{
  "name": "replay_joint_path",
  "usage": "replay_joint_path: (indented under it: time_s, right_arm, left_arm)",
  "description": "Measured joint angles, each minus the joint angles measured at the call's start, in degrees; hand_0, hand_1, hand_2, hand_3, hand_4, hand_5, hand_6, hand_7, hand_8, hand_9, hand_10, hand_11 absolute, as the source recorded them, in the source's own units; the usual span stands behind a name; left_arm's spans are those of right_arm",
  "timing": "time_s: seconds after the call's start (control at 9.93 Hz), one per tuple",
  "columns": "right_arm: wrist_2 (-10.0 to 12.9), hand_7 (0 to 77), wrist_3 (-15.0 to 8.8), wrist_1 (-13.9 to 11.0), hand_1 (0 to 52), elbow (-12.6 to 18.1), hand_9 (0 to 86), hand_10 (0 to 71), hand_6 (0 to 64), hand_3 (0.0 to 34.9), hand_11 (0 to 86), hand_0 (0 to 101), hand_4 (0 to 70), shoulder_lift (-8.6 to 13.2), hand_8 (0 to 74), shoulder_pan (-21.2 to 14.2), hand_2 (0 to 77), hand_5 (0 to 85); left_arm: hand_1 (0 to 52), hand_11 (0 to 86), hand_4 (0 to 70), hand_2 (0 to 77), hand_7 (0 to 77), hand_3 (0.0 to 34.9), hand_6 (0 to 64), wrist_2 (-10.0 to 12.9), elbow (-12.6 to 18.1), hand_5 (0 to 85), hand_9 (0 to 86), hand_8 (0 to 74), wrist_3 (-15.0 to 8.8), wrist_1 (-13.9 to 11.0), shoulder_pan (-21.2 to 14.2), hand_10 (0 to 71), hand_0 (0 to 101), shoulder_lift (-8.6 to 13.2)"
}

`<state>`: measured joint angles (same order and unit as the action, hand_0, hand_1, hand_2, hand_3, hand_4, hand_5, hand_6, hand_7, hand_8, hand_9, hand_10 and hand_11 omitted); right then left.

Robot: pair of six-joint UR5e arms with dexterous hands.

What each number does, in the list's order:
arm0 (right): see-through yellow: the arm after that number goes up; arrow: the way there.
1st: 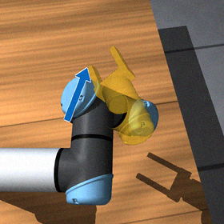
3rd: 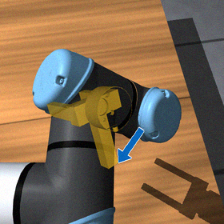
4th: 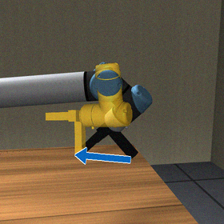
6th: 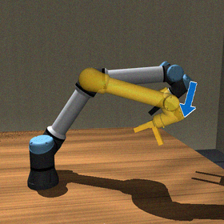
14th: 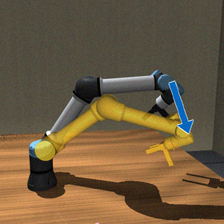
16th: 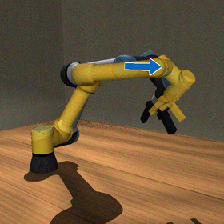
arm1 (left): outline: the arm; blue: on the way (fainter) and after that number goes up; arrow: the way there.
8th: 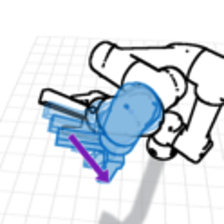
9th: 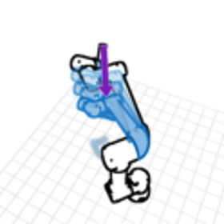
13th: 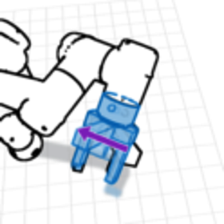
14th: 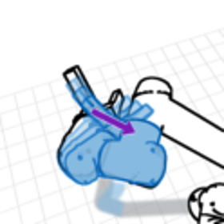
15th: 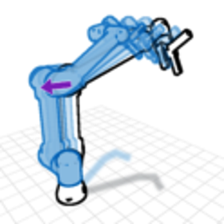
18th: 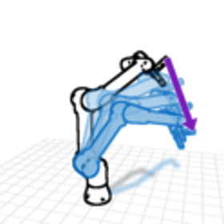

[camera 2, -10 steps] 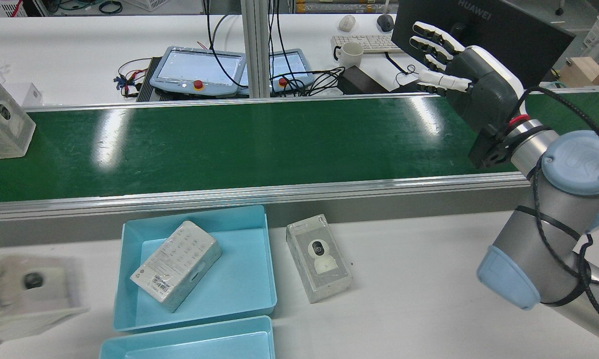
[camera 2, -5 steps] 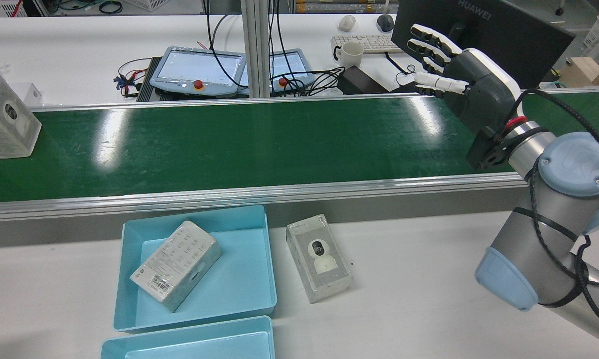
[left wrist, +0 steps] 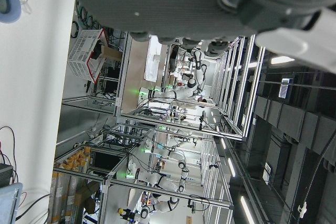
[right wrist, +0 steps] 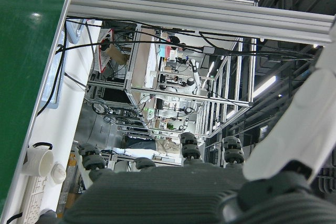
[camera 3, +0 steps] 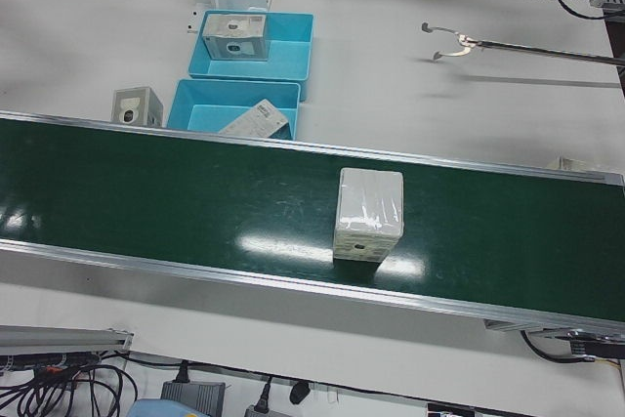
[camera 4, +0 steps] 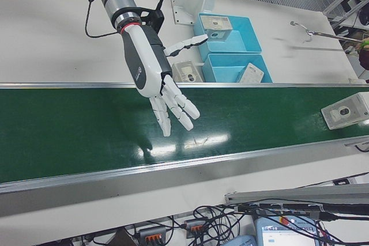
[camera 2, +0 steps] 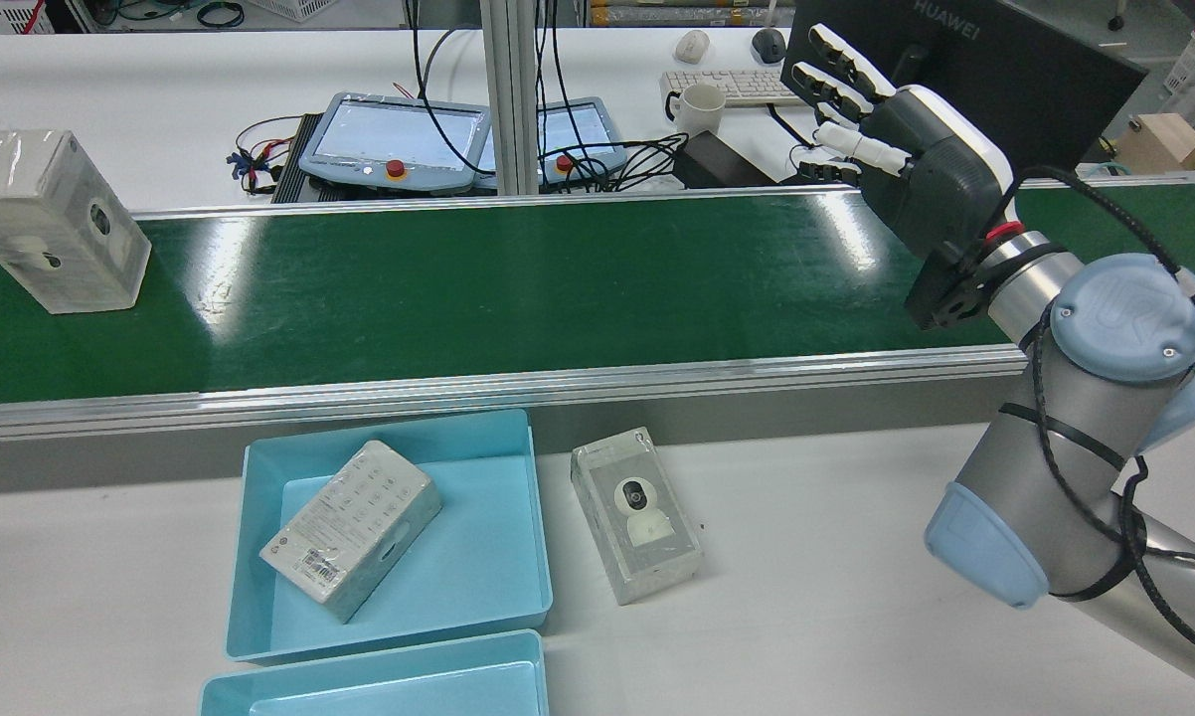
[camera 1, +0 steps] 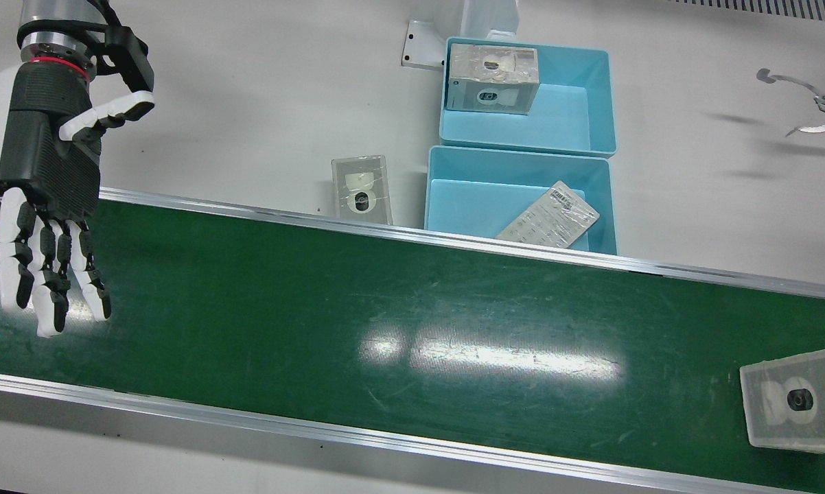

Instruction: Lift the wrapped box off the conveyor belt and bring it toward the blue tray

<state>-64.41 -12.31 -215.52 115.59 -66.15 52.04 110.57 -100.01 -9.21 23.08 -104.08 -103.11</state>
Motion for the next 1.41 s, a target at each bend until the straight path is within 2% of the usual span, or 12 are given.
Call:
replay_joint_path:
  time_s: [0.3, 0.7, 1.41]
  right_arm:
    - [-0.7, 8.2, -0.1, 1.3, 6.5, -0.8, 1.1, 6.5, 0.0, 30.5, 8.7, 36, 0.0, 0.3, 0.0, 0.3, 9.8, 11.5]
    - [-0.8, 9.3, 0.0, 1.5, 6.5, -1.0, 1.1, 4.9, 0.0, 30.5, 9.8, 36, 3.3, 0.1, 0.0, 0.5, 10.9, 12.5]
    - [-0.8, 10.4, 0.0, 1.5, 6.5, -1.6, 1.1, 6.5, 0.0, 30.5, 9.8, 36, 3.3, 0.2, 0.0, 0.3, 12.0, 12.5]
  left_arm:
    - [0.0, 0.0, 0.0, 1.1, 0.5, 0.0, 0.0, 0.0, 0.0, 0.5, 0.0, 0.5, 0.0, 0.0, 0.0, 0.0, 0, 0.0]
    - [0.0, 0.0, 0.0, 1.1, 0.5, 0.0, 0.0, 0.0, 0.0, 0.5, 0.0, 0.5, 0.0, 0.0, 0.0, 0.0, 0, 0.0]
    - [0.0, 0.0, 0.0, 1.1, 0.5, 0.0, 0.0, 0.0, 0.0, 0.5, 0.0, 0.5, 0.0, 0.0, 0.0, 0.5, 0, 0.0]
